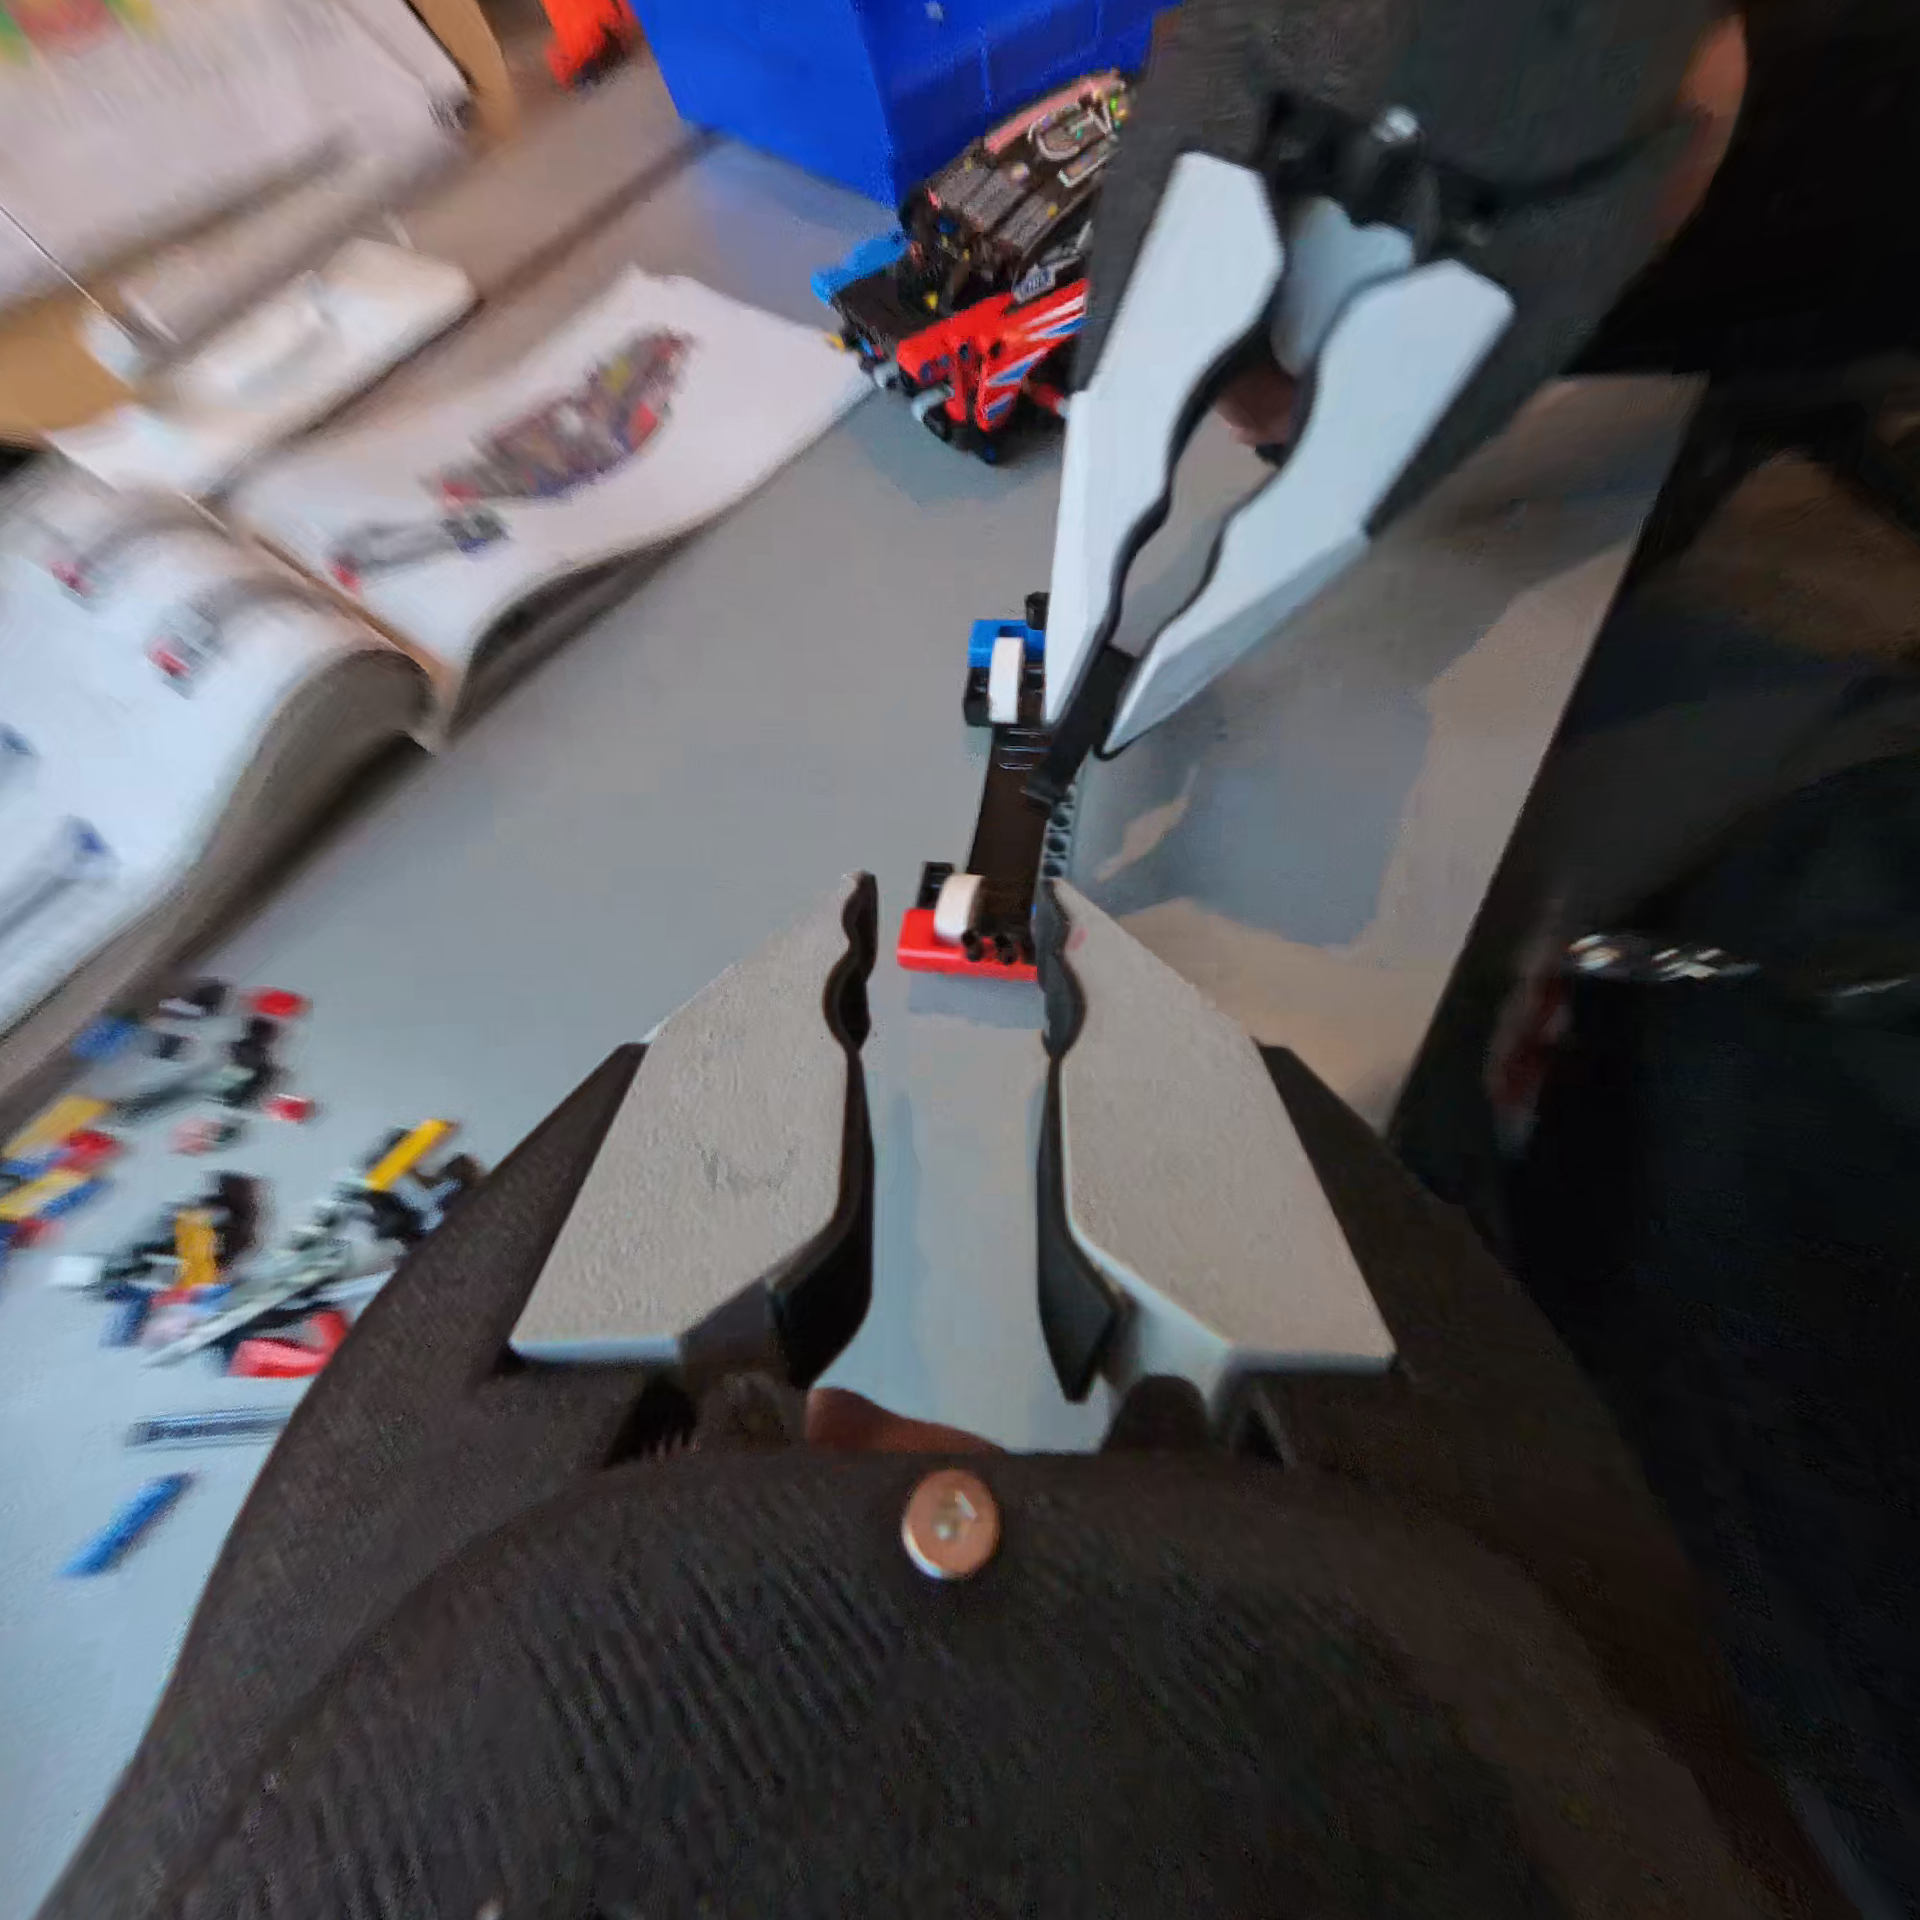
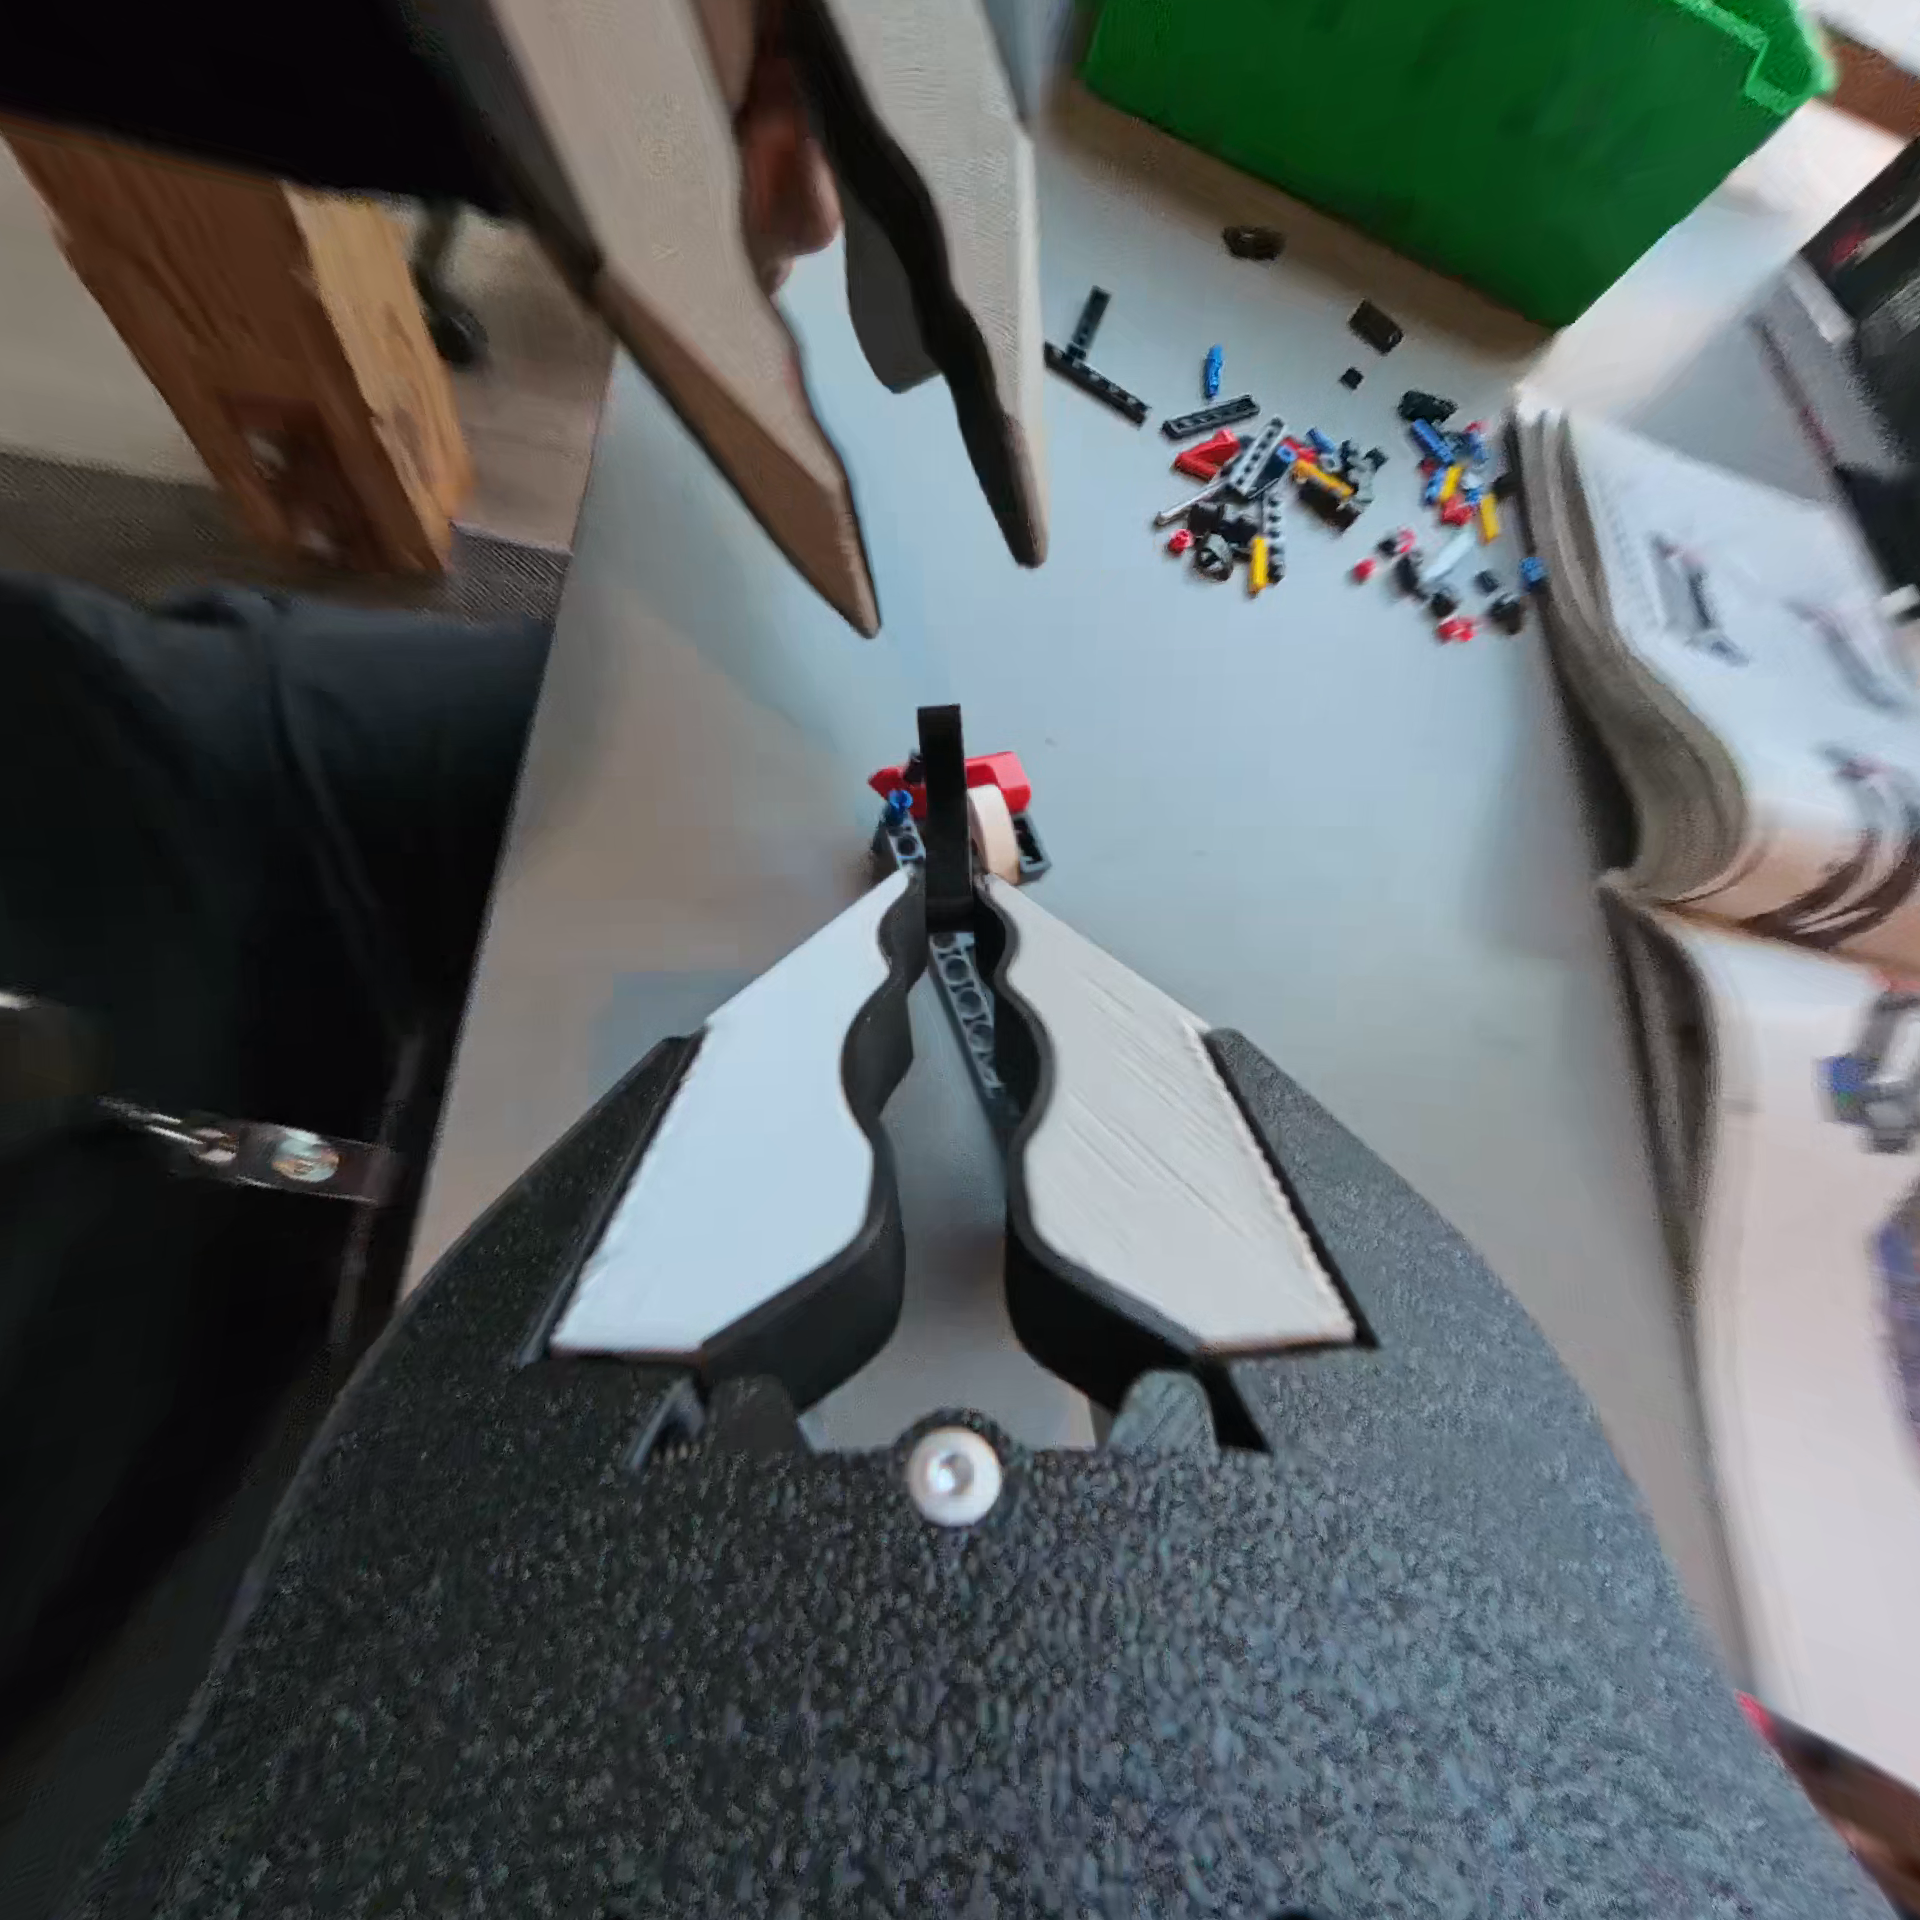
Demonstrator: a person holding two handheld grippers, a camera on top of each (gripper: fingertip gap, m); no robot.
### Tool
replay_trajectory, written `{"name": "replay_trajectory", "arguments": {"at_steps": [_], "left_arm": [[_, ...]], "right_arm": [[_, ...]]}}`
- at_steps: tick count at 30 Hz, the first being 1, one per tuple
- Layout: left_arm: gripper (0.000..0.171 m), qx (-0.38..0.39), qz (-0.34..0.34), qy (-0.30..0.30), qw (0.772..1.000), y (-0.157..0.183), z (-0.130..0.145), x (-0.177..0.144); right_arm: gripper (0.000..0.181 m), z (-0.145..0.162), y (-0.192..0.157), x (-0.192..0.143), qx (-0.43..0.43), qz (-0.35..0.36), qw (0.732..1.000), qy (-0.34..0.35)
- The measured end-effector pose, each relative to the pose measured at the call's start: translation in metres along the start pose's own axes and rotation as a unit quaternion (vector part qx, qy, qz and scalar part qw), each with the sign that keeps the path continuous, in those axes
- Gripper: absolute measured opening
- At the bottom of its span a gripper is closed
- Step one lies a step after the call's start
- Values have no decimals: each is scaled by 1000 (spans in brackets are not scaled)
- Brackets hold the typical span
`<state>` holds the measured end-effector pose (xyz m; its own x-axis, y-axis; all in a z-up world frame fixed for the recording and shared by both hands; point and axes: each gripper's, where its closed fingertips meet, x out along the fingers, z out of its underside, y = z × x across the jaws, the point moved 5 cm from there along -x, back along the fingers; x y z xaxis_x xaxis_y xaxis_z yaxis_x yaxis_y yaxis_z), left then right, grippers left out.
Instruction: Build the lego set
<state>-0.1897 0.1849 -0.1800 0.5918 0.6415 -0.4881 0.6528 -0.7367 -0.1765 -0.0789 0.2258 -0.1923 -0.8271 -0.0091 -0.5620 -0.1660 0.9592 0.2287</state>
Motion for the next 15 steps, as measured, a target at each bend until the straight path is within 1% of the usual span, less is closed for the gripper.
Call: {"name": "replay_trajectory", "arguments": {"at_steps": [1,2,3,4,6,8,10,12,15], "left_arm": [[34,46,-33,12,998,3,-2,-3],[41,96,-64,21,993,7,-6,-5],[44,151,-84,29,984,13,-10,-7],[43,202,-104,36,973,18,-15,-7],[44,273,-111,42,955,30,-20,-6],[38,296,-118,53,946,34,-24,-6],[38,304,-115,56,944,36,-25,-7],[29,298,-124,68,944,36,-29,-9],[33,281,-110,83,950,41,-33,-8]], "right_arm": [[8,-1,-2,0,46,-36,998,7],[8,-3,-3,-1,91,-71,993,10],[8,-5,-3,-1,128,-93,987,16],[8,-7,-4,-1,161,-121,979,21],[8,-13,-3,-2,218,-162,961,43],[8,-18,-4,-6,275,-214,935,66],[8,-22,0,-10,319,-240,912,94],[9,-24,-2,-15,349,-270,890,112],[9,-27,-8,-18,374,-304,866,130]]}}
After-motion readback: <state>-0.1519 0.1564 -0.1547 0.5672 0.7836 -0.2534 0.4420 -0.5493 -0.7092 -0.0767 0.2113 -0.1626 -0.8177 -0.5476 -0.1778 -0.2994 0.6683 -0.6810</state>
